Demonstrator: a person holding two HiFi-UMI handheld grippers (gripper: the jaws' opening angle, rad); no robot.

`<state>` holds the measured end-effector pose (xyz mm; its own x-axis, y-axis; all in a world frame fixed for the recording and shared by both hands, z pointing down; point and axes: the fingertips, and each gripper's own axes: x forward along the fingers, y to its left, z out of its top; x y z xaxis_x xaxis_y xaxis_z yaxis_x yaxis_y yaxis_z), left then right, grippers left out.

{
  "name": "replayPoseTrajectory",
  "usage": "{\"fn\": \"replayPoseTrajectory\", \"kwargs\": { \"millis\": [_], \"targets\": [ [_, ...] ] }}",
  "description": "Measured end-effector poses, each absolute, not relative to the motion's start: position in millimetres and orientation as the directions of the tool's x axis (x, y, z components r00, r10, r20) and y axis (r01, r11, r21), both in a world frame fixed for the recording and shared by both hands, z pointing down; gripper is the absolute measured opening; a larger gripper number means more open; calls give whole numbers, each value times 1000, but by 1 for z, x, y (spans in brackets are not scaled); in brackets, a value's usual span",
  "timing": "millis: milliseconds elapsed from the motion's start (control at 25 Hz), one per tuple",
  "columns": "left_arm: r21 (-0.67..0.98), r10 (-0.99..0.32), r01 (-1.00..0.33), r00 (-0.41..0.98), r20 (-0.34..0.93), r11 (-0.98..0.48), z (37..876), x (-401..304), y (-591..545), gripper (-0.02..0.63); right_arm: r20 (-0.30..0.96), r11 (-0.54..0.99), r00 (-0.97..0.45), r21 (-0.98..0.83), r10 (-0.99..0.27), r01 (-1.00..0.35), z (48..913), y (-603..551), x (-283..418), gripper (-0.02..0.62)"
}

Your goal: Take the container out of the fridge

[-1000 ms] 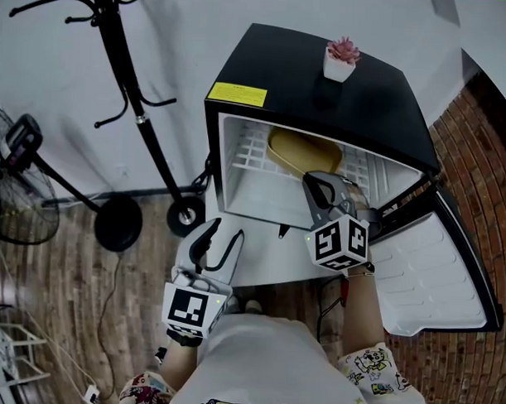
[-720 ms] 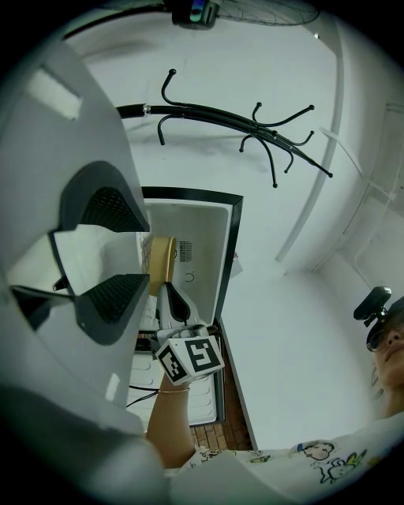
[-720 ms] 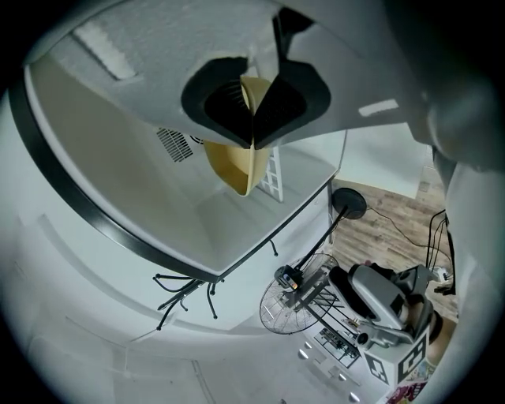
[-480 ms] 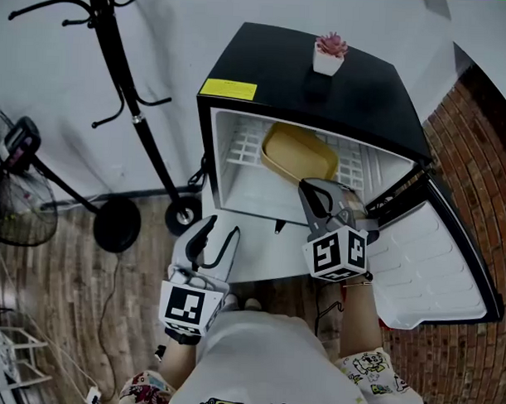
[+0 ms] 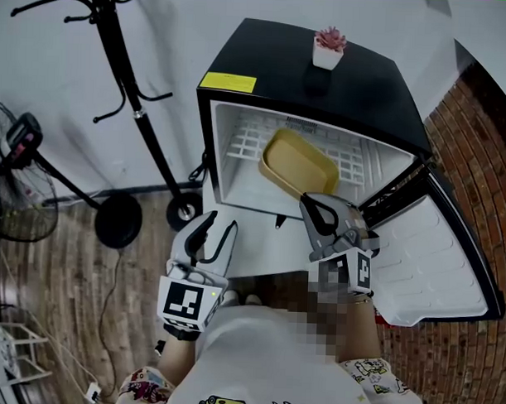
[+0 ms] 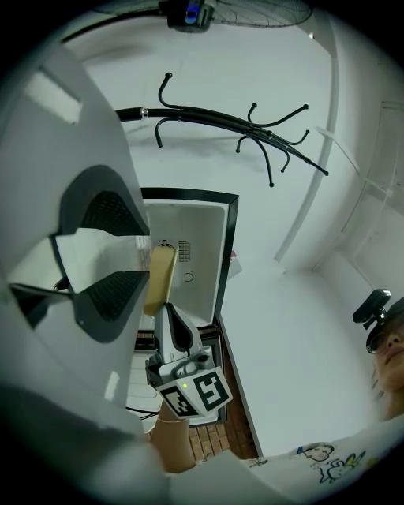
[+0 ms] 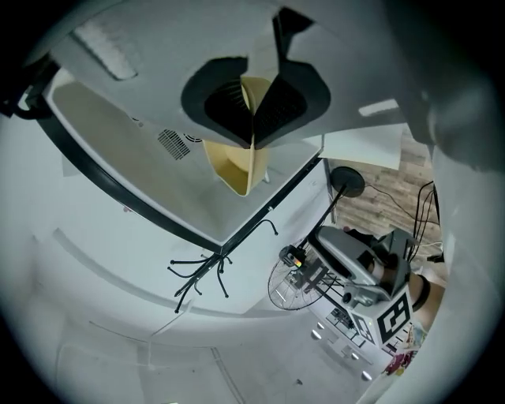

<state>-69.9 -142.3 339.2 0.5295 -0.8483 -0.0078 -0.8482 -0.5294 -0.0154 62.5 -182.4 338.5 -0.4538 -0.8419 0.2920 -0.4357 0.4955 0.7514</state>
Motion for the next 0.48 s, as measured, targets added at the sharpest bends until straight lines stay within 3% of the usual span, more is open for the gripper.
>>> {"fn": "replayPoseTrajectory", "kwargs": {
  "millis": [480],
  "targets": [
    [-24, -846, -846, 533, 14, -533, 347, -68, -131, 121, 307, 552, -496, 677, -813, -486, 350, -140, 61, 17]
  ]
}}
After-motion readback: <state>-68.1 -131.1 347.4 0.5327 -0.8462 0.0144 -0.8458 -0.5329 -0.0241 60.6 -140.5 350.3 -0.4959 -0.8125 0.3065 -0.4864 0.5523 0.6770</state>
